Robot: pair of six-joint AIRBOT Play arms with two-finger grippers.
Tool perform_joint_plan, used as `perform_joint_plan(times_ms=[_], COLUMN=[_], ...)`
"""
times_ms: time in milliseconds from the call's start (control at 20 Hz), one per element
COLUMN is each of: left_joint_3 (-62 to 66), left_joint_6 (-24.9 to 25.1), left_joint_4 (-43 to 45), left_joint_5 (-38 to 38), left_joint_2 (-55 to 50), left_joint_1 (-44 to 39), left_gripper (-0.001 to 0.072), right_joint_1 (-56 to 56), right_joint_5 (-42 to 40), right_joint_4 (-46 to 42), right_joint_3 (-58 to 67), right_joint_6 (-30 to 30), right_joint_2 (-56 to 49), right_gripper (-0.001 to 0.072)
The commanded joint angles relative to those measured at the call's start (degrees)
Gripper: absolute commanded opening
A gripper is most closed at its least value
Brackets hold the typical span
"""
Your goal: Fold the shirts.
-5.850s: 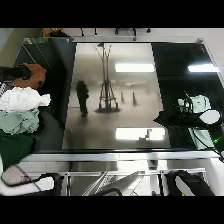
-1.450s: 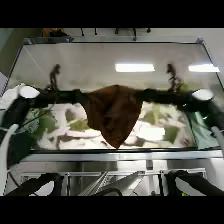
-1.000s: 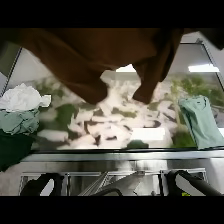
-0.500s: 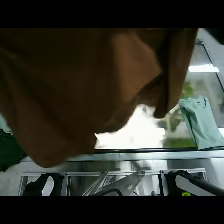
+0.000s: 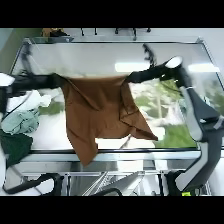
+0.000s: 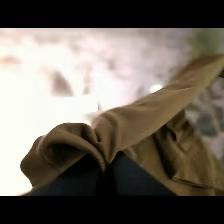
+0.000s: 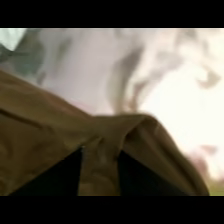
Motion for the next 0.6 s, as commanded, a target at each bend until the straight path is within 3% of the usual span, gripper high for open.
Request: perform_joint_plan(times_ms=[0, 50, 200, 350, 550], left_joint_3=[7.80, 12.13, 23.80, 25.27, 3.69], left_joint_6=[0.04, -2.49, -8.94, -13.05, -11.41], left_joint_4=[0.50, -0.96, -3.54, 0.52, 8.15], left_joint_5=[-4.26, -8.85, -23.89, -35.85, -31.12], left_joint_2=[-17.64, -20.41, -23.91, -22.51, -11.06], left_joint_1=[0.92, 2.51, 8.72, 13.55, 17.44], left_gripper=[0.0512, 0.0704, 0.0705, 0.0705, 0.0704], right_joint_1=[-0.02, -1.11, -7.02, -14.16, -20.46], right_joint_5=[-4.79, -2.93, 6.47, 15.54, 19.91], right_joint_4=[-2.10, -2.27, -2.82, -5.88, -9.20], right_joint_3=[0.00, 0.00, -0.02, -2.14, -18.73], right_joint_6=[-0.09, 0.79, 4.74, 8.96, 8.87], right_joint_2=[-8.22, -6.99, -0.79, 5.60, 16.13], right_gripper=[0.0390, 0.0393, 0.0392, 0.0383, 0.0360])
